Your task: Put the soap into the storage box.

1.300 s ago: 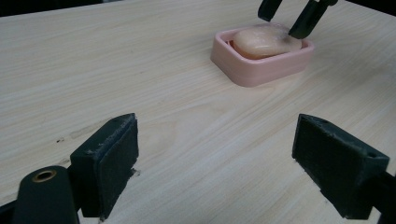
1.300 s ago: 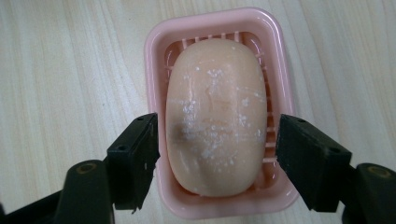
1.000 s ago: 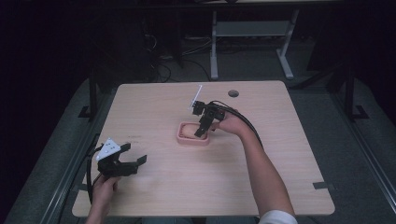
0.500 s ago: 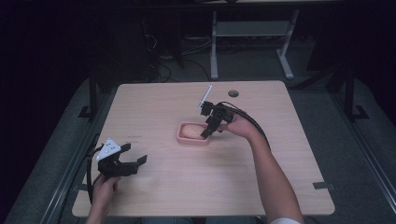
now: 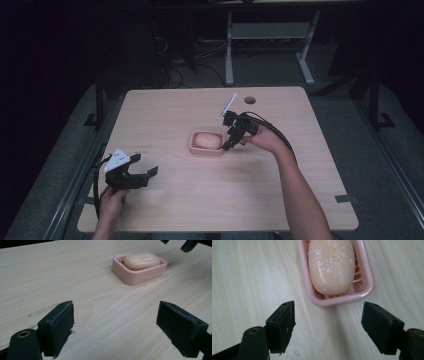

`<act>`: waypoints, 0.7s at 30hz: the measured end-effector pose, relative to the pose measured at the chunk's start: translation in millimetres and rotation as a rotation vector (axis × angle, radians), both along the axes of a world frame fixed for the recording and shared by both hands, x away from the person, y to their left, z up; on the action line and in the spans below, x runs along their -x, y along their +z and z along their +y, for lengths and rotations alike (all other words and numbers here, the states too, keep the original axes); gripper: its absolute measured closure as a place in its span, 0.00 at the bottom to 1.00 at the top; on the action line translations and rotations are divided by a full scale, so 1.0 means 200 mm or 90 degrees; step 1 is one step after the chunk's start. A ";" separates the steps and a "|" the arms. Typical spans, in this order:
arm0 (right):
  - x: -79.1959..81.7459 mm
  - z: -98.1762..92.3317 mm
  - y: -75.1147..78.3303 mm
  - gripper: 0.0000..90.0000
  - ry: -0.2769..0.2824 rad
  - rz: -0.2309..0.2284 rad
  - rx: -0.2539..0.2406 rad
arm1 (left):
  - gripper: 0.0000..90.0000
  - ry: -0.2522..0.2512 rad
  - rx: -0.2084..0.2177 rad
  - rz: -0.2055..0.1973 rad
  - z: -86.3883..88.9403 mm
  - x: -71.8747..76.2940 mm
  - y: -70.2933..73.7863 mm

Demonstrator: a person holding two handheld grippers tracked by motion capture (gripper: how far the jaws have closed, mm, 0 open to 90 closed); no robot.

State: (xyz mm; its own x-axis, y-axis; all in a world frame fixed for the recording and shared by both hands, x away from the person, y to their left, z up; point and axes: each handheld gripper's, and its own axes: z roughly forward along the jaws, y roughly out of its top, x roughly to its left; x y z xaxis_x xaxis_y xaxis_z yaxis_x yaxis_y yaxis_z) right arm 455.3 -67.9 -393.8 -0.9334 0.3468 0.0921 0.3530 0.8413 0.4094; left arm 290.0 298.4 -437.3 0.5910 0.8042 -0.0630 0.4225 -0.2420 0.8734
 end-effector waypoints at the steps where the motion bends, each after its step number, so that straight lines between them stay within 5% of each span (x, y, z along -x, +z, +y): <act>1: 0.01 -0.01 0.00 0.30 -0.002 -0.004 -0.003 | 0.16 -0.001 0.000 0.000 0.00 0.00 0.00; 21: 0.09 -0.17 0.02 0.28 -0.032 -0.014 -0.041 | 0.16 -0.003 -0.003 0.000 0.00 0.00 0.00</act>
